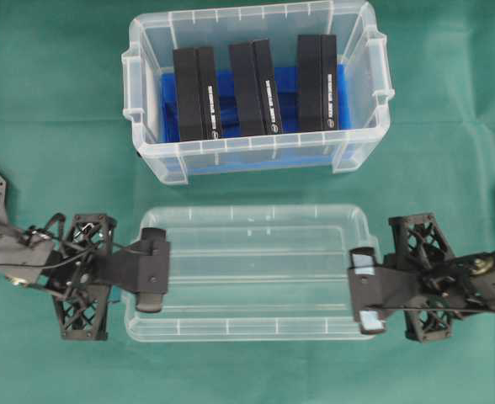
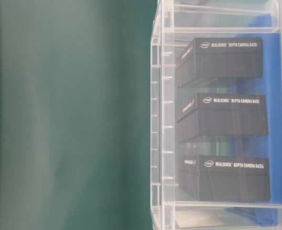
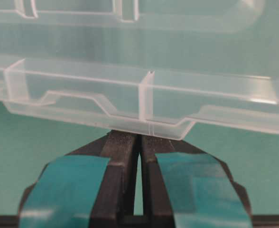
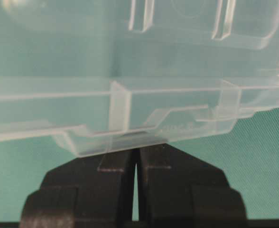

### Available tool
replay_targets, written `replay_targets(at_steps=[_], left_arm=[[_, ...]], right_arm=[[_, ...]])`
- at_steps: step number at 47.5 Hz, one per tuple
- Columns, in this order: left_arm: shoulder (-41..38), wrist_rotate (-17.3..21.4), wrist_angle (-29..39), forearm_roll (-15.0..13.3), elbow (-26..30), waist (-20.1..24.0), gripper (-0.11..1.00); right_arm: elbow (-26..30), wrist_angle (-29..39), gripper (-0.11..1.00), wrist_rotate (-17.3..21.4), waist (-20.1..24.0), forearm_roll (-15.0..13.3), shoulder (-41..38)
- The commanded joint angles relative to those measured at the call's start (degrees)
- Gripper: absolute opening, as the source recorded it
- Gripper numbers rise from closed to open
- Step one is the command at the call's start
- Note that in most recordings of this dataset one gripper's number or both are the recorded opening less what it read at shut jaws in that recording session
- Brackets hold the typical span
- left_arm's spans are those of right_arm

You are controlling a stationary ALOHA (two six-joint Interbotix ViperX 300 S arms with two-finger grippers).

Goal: Clamp the lid of the box with both arms, then lift and open it.
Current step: 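Release the lid and pull both grippers outward away from it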

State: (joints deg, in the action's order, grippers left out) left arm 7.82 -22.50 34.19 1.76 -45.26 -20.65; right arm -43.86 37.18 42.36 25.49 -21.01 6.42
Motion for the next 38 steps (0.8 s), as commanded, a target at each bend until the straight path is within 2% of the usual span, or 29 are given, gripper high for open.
replay_targets(at_steps=[1, 16, 38], left_arm=[[2.7, -1.4, -1.7, 0.4, -0.9, -0.5, 0.01], [8.6, -8.5, -1.6, 0.4, -8.3, -2.5, 0.01], [8.5, -8.8, -1.6, 0.4, -7.7, -2.6, 0.01]], right_arm=[[-1.1, -0.9, 0.00, 1.0, 0.5, -0.4, 3.3], [-8.0, 0.9, 0.00, 8.5, 2.1, -1.0, 10.2], [-7.7, 0.9, 0.00, 8.8, 2.5, -1.7, 10.7]])
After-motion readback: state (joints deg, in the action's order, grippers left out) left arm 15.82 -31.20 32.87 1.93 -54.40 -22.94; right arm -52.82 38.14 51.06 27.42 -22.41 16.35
